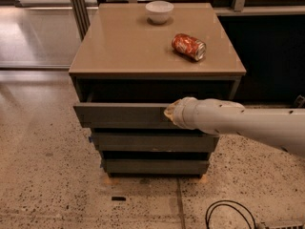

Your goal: Close top drawer

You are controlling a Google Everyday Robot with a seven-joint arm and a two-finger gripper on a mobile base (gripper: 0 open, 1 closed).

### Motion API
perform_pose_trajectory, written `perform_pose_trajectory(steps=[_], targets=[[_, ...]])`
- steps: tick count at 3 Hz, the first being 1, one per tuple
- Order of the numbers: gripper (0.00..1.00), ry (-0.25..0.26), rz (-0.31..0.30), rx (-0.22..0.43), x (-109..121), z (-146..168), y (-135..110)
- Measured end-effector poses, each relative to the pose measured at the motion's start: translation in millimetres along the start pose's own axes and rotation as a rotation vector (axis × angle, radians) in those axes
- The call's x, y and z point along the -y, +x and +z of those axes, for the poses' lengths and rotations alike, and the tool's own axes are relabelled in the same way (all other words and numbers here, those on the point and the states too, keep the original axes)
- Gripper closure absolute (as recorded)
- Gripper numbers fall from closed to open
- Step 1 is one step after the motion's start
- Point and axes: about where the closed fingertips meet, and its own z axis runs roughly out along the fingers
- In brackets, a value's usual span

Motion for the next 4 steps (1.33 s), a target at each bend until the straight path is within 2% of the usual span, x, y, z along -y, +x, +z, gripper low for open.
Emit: perform_pose_trajectory(steps=[1,2,3,4], targets=[[1.0,0.061,0.0,0.001,21,-1,4],[1.0,0.061,0.0,0.001,21,-1,4],[1.0,0.015,0.0,-0.002,9,-1,0],[1.0,-0.054,0.019,-0.017,-6,1,0]])
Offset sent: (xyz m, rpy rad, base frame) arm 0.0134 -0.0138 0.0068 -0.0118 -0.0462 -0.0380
